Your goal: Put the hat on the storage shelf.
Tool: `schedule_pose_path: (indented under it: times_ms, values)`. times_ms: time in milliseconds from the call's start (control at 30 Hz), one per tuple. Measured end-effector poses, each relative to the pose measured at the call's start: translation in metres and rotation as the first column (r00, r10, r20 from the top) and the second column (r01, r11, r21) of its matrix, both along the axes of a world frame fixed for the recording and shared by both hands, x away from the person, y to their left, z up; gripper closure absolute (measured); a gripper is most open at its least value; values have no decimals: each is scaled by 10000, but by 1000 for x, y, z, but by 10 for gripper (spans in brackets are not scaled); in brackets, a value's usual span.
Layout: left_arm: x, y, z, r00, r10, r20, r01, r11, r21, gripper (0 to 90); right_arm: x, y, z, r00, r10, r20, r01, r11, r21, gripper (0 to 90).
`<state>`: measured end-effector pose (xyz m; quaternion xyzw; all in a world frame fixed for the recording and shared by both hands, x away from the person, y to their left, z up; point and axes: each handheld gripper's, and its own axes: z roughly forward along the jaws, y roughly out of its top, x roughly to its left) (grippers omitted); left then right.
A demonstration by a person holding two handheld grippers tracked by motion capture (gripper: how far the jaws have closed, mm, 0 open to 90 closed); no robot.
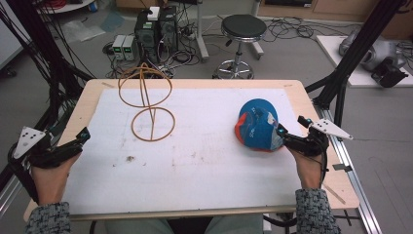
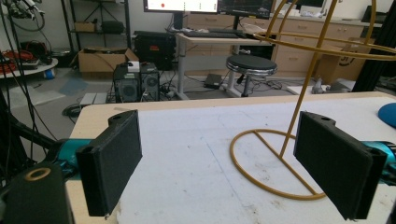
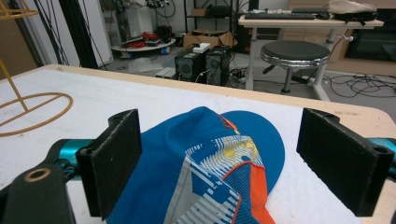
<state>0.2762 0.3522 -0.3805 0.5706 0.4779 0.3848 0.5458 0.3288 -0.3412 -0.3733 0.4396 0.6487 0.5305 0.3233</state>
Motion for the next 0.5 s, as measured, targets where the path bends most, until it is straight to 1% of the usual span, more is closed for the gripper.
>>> schedule_pose_path:
  times_ms: [100,133,267,500]
  values:
    - [0,1,-1,10000,8,-55,-8,10000,-33,154,0,1,0,10000,37,-18,-37,10000,-61,131]
    - [0,1,-1,10000,2,-79,-3,10000,-56,154,0,1,-1,10000,31,-87,-32,10000,-57,131]
    - [0,0,0,10000,-77,-37,76,9999,-87,154,0,1,0,10000,52,-16,-52,10000,-59,132]
    - [0,0,-1,9999,-106,-103,105,9999,-60,154,1,3,0,10000,39,-7,-39,10000,-81,134]
